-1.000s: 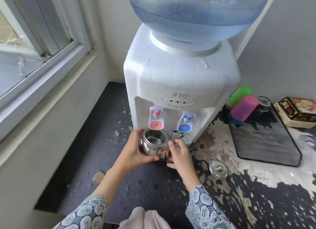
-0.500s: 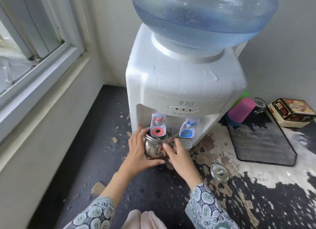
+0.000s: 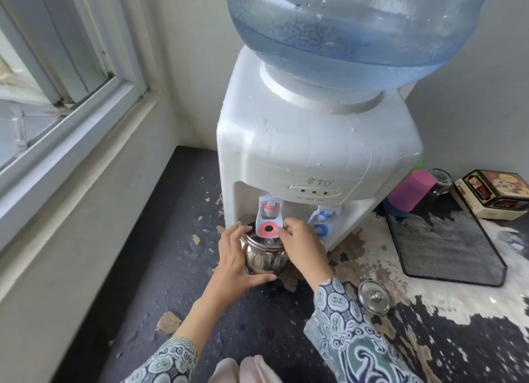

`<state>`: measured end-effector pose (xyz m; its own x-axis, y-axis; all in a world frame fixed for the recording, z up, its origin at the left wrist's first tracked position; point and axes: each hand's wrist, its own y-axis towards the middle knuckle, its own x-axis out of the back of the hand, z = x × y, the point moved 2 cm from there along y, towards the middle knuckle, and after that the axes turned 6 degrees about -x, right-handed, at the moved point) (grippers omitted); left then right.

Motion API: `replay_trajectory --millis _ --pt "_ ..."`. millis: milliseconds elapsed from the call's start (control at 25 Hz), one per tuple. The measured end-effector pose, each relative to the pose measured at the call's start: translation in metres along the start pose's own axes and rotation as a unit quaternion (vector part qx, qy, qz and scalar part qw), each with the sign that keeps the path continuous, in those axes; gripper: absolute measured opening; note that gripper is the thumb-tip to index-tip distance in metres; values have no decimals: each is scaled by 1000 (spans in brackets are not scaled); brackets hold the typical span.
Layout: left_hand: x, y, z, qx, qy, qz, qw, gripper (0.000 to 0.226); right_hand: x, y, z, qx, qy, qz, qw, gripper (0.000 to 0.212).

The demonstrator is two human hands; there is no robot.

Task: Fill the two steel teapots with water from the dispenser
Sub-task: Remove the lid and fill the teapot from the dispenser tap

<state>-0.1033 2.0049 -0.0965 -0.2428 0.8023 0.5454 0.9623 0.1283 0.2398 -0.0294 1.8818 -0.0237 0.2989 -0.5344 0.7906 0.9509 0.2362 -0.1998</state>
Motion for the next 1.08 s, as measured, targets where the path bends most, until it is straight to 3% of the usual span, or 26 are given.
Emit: replay_trajectory --millis 360,720,1080 --pt "0 0 1 -1 -10 -9 1000 95 42 -31 8 2 237 56 970 37" --pt "1 -1 -1 15 -40 -17 999 100 46 -28 -1 -1 305 49 951 50" --pt "1 -1 0 19 -86 -35 995 101 46 -32 0 20 357 31 934 23"
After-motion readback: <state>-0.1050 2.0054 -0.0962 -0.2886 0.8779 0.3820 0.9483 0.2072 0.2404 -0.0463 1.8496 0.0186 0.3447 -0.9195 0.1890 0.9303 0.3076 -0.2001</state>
